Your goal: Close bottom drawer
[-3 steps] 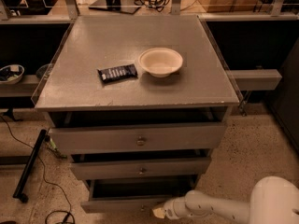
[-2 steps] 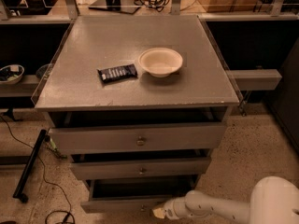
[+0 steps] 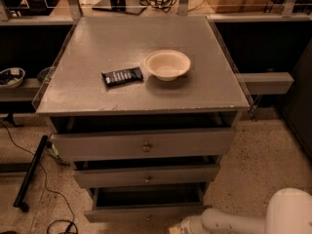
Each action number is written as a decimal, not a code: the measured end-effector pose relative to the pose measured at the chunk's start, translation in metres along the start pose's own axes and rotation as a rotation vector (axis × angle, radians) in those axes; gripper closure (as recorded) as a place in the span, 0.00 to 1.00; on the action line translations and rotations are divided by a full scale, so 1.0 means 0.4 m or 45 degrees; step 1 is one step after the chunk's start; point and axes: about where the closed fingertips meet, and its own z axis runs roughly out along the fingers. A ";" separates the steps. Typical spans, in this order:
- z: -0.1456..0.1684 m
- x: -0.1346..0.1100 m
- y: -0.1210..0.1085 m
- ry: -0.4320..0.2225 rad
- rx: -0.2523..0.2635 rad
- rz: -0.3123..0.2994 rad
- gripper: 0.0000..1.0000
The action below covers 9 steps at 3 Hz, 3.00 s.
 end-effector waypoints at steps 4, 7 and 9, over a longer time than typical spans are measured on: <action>0.066 -0.131 0.022 -0.077 -0.055 -0.058 1.00; 0.068 -0.150 0.033 -0.097 -0.068 -0.067 1.00; 0.078 -0.164 0.011 -0.147 -0.060 -0.031 1.00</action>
Offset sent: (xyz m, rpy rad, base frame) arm 0.0271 0.0281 -0.0048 0.0326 -0.0043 0.0170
